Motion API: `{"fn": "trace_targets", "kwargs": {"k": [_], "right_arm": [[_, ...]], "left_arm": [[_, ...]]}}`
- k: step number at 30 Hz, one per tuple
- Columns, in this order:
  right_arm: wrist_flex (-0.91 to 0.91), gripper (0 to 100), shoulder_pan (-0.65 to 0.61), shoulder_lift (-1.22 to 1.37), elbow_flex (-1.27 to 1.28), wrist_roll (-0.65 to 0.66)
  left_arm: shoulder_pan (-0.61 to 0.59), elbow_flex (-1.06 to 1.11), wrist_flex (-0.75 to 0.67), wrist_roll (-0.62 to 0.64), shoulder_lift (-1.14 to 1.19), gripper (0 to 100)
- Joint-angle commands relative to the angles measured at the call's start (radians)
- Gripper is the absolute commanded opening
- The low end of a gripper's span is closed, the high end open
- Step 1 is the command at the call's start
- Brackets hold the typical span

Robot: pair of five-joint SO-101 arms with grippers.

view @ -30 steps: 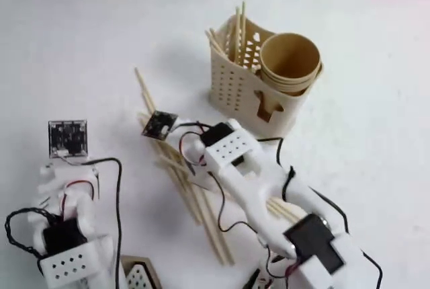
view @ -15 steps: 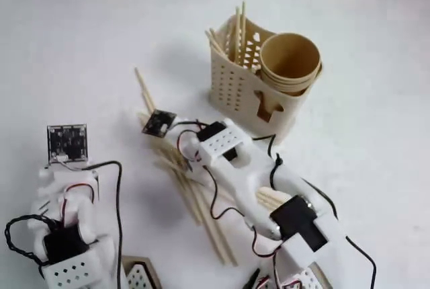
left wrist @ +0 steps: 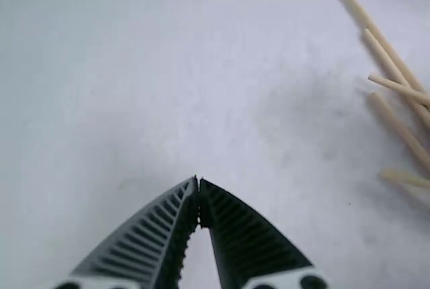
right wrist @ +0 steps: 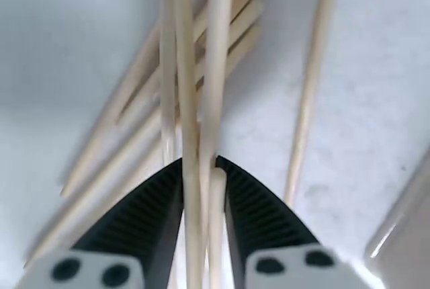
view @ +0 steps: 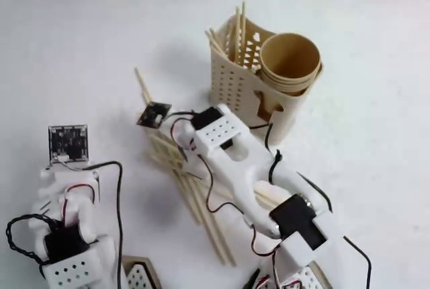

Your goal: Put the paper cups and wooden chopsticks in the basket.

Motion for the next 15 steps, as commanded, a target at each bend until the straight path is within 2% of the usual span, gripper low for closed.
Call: {"fn": "trace_targets", "kwargs": {"k": [1,5,10,15], "right_arm": [[0.015,1.9,0.007,0.005,-0.046,-0.002],[0.018,2.3,0.008,0.007,-0.044,0.0],[0.018,9.8,0.007,0.019,-0.028,0.003],[0.013,7.0,0.005,0.067,-0.028,0.006]], "left_arm": [[-0.005,-0.006,-0.005,-0.009,-0.015,2],[-0.005,-0.006,-0.005,-0.009,-0.015,2],[-0.005,-0.006,-0.005,-0.009,-0.015,2],[-0.005,-0.006,-0.005,-0.009,-0.015,2]]}}
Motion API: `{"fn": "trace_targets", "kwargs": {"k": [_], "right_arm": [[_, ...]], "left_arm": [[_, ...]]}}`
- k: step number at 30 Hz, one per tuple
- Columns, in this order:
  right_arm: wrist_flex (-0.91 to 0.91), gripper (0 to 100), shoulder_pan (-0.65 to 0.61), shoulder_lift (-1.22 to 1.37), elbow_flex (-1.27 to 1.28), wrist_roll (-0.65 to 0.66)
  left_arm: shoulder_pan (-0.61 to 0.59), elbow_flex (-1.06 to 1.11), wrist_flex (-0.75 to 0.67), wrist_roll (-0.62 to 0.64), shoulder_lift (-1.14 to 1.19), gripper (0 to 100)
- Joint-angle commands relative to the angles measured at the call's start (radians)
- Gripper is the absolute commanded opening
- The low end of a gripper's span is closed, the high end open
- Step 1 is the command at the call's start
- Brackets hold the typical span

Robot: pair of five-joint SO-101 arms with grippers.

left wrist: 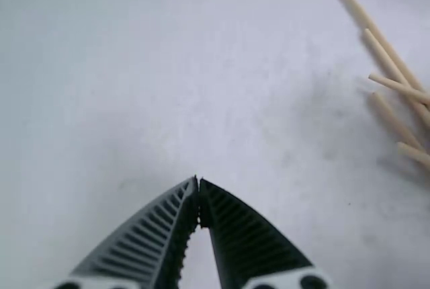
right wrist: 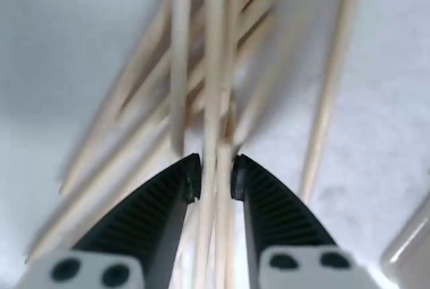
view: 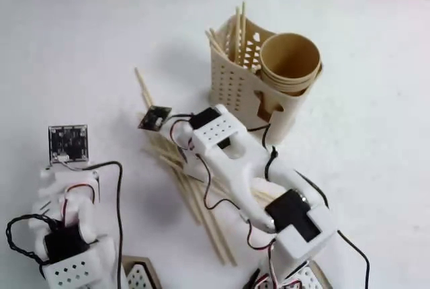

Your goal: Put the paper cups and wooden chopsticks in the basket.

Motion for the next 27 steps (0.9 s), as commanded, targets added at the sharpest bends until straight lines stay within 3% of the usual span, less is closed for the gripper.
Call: {"fn": "trace_targets", "kwargs": {"k": [1,17,27], "right_arm": [[0.002,6.3,0.005,0.018,-0.021,0.006],[0.01,2.0,0.007,0.001,-0.023,0.006],[0.108,2.0,0.007,-0.335,-0.023,-0.002]], "left_arm": [[-0.005,-0.006,-0.005,-0.009,-0.015,2],[-0.005,-0.006,-0.005,-0.009,-0.015,2],[-0.005,-0.005,-0.005,-0.011,-0.015,2]]}}
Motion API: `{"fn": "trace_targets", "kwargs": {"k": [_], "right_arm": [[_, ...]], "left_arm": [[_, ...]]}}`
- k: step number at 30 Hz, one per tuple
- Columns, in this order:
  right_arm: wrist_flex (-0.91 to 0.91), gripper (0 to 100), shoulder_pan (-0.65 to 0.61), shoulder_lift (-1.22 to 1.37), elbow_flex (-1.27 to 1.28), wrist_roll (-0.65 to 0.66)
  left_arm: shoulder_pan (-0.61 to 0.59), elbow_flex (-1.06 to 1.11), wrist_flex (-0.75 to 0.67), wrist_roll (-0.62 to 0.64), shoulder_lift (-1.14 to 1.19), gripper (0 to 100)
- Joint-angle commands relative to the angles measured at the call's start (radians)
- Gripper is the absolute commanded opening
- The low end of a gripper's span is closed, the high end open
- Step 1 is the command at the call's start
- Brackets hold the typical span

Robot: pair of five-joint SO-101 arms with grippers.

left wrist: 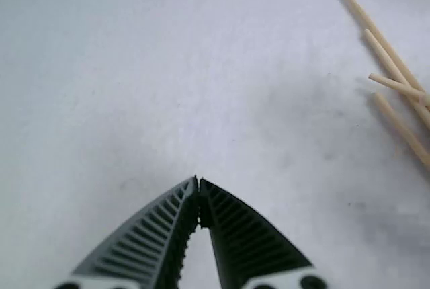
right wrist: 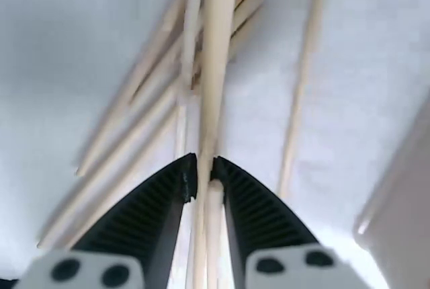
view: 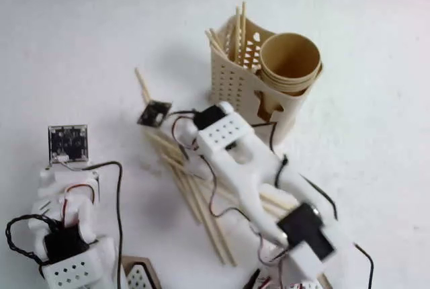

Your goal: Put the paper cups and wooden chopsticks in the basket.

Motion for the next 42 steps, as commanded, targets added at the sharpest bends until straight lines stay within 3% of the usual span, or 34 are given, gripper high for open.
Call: {"fn": "trace_targets", "kwargs": {"k": [1,12,22,32,42], "right_arm": [[0.045,2.0,0.007,-0.216,-0.023,-0.003],[0.044,1.9,0.008,-0.535,-0.089,-0.16],[-0.054,1.9,0.079,-0.608,-0.327,-0.252],[-0.529,1.9,0.214,-0.598,-0.302,-0.252],[-1.193,1.9,0.295,-0.581,0.132,-0.252]], "left_arm": [[-0.005,-0.005,-0.005,-0.011,-0.015,2],[-0.005,-0.005,-0.005,-0.011,-0.015,2],[-0.005,-0.005,-0.005,-0.011,-0.015,2],[-0.005,-0.005,-0.005,-0.011,-0.015,2],[-0.005,-0.005,-0.005,-0.011,-0.015,2]]}}
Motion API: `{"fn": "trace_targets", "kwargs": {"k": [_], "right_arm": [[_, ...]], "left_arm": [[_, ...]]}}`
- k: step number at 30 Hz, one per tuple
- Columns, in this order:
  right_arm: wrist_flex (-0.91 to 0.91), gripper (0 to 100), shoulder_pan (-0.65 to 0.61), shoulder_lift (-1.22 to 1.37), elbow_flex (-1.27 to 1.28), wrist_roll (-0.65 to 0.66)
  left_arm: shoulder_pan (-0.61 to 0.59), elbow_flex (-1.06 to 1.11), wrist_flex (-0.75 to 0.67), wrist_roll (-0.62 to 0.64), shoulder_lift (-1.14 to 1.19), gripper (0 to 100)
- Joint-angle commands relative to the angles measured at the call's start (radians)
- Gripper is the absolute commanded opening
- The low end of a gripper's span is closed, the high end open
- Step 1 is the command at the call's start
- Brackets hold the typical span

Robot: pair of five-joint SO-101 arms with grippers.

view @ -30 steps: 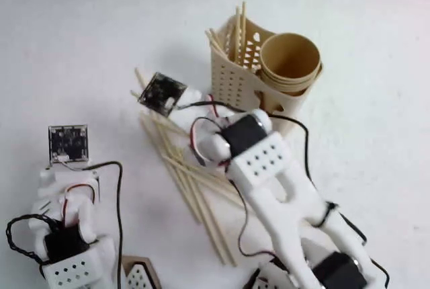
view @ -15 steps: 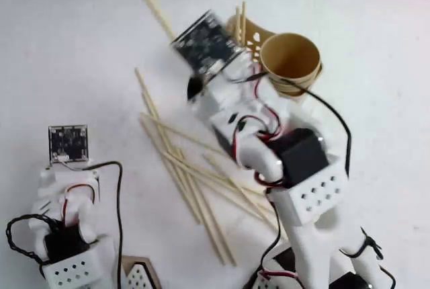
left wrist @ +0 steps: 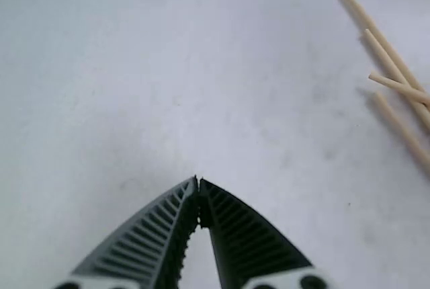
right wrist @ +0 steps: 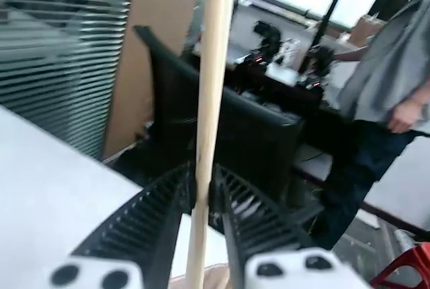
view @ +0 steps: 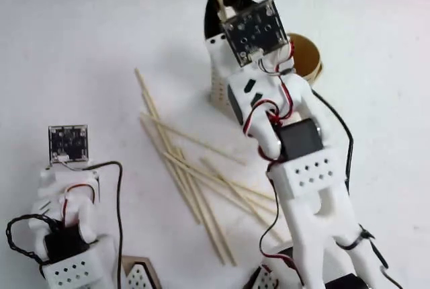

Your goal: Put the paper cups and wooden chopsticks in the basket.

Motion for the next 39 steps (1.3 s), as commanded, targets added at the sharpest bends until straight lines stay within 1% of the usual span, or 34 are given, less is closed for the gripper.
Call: {"fn": "trace_targets", "kwargs": {"k": [1,4,8,13,17,19,22,24,27,35,39], "right_arm": [[-0.286,1.9,0.041,0.007,0.161,-0.011],[-0.355,1.9,0.067,0.081,0.21,-0.011],[-0.366,1.9,0.088,0.186,0.206,-0.011],[-0.363,2.1,0.087,0.232,0.206,-0.011],[-0.357,2.5,0.09,0.232,0.207,-0.068],[-0.326,6.7,0.09,0.229,0.206,-0.077],[-0.262,16.5,0.082,0.229,0.189,-0.08],[-0.188,17.4,0.082,0.228,0.147,-0.08],[-0.033,14.6,0.087,0.228,0.038,-0.08],[0.591,13.4,0.081,0.228,-0.368,-0.074],[0.846,13.4,0.081,0.228,-0.509,-0.071]], "left_arm": [[-0.005,-0.006,-0.005,-0.011,-0.015,2],[-0.005,-0.006,-0.005,-0.011,-0.015,2],[-0.005,-0.006,-0.005,-0.011,-0.015,2],[-0.005,-0.006,-0.005,-0.011,-0.015,2],[-0.005,-0.006,-0.005,-0.011,-0.015,2],[-0.005,-0.006,-0.005,-0.011,-0.015,2],[-0.005,-0.006,-0.005,-0.011,-0.015,2],[-0.005,-0.006,-0.005,-0.011,-0.015,2],[-0.005,-0.006,-0.005,-0.011,-0.015,2],[-0.005,-0.006,-0.005,-0.011,-0.015,2],[-0.005,-0.006,-0.005,-0.012,-0.015,2]]}}
